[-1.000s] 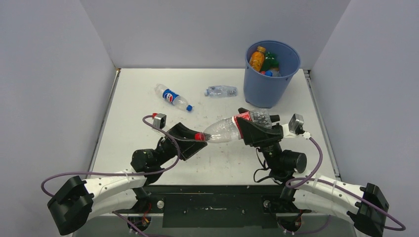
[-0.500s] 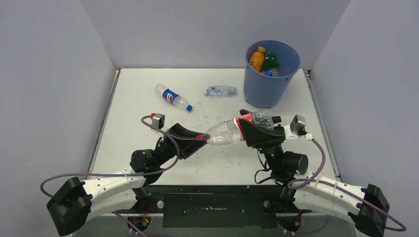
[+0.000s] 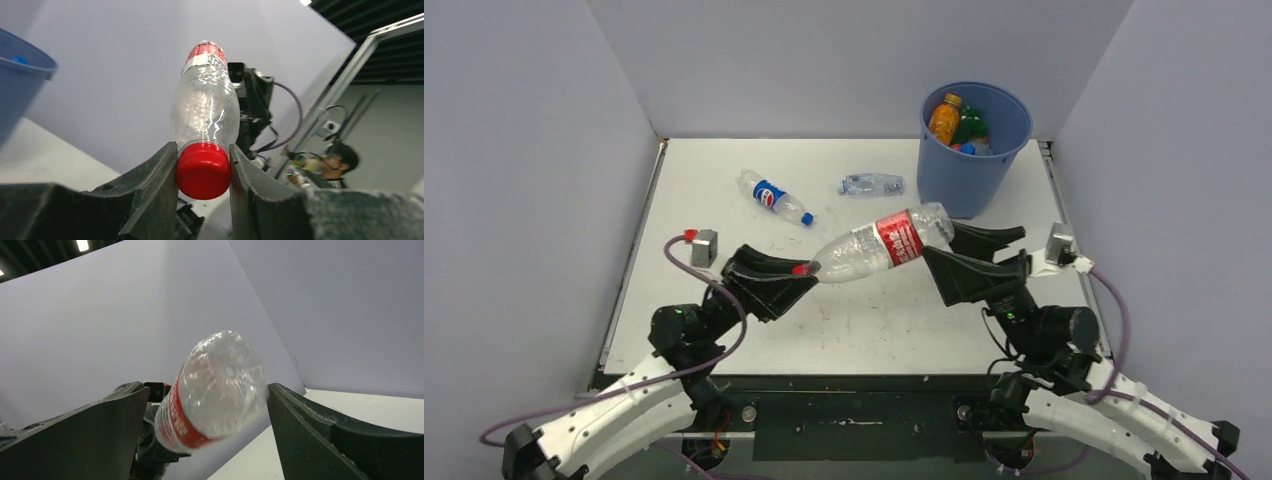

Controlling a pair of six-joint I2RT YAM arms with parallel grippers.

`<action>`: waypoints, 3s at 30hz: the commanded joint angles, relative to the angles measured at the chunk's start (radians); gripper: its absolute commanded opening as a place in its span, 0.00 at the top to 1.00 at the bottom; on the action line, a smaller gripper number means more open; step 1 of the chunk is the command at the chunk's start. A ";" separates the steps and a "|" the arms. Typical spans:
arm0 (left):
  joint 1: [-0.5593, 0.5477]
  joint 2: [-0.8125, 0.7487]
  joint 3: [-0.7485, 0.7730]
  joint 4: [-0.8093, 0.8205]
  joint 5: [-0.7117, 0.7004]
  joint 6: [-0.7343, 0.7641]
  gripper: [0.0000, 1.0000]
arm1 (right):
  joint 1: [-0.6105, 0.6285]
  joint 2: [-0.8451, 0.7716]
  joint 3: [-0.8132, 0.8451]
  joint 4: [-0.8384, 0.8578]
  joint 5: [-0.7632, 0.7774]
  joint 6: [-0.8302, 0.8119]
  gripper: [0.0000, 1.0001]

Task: Put the plastic bottles in the bin
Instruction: Pick up the plastic bottle at the center of the board.

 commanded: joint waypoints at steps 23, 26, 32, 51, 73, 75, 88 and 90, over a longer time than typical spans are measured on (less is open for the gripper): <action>-0.004 0.172 0.962 -2.028 0.482 1.823 1.00 | -0.001 0.235 0.686 -1.259 -0.523 -0.494 0.10; -0.013 0.225 1.017 -2.079 0.495 1.867 1.00 | 0.000 0.257 0.647 -1.275 -0.522 -0.527 0.10; -0.034 0.237 1.040 -2.011 0.545 1.829 1.00 | 0.000 0.233 0.521 -1.227 -0.541 -0.550 0.10; -0.047 0.300 1.039 -1.882 0.568 1.699 1.00 | 0.012 0.257 0.439 -0.995 -0.627 -0.508 0.10; -0.065 0.244 0.952 -1.716 0.473 1.582 0.61 | 0.188 0.368 0.443 -0.923 -0.363 -0.494 0.52; -0.064 0.198 0.897 -1.636 0.447 1.550 0.33 | 0.188 0.336 0.425 -0.877 -0.350 -0.474 0.56; -0.058 -0.036 0.425 -0.676 0.224 0.683 0.04 | 0.188 0.101 0.079 -0.029 -0.215 -0.221 0.60; -0.056 0.023 0.440 -0.620 0.301 0.605 0.04 | 0.188 0.122 0.058 0.070 -0.228 -0.195 0.60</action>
